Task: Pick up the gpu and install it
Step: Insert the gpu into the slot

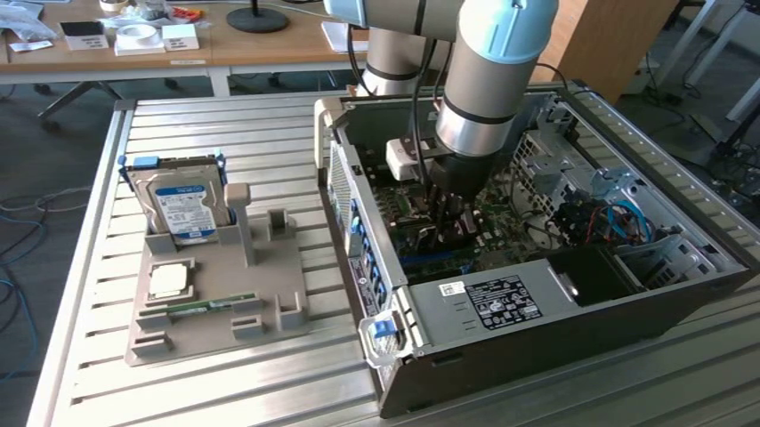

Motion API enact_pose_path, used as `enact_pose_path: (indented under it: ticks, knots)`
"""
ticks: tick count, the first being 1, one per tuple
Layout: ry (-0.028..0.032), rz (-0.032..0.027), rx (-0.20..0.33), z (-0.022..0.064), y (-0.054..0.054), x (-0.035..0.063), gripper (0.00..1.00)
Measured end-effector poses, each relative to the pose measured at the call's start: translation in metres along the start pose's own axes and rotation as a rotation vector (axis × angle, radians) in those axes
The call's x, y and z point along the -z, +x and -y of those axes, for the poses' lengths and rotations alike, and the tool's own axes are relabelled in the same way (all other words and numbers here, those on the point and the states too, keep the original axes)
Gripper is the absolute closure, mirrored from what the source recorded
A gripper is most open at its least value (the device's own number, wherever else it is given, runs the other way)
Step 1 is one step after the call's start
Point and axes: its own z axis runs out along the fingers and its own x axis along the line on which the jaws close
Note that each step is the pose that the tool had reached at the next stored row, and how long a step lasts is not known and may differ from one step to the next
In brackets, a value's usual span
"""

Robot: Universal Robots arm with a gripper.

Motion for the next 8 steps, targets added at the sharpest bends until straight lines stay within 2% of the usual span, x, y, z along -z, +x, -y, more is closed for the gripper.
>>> enact_pose_path:
  ticks: [8]
  knots:
    - [0.0001,-0.001,-0.001,0.0004,0.0003,-0.0001,0.73]
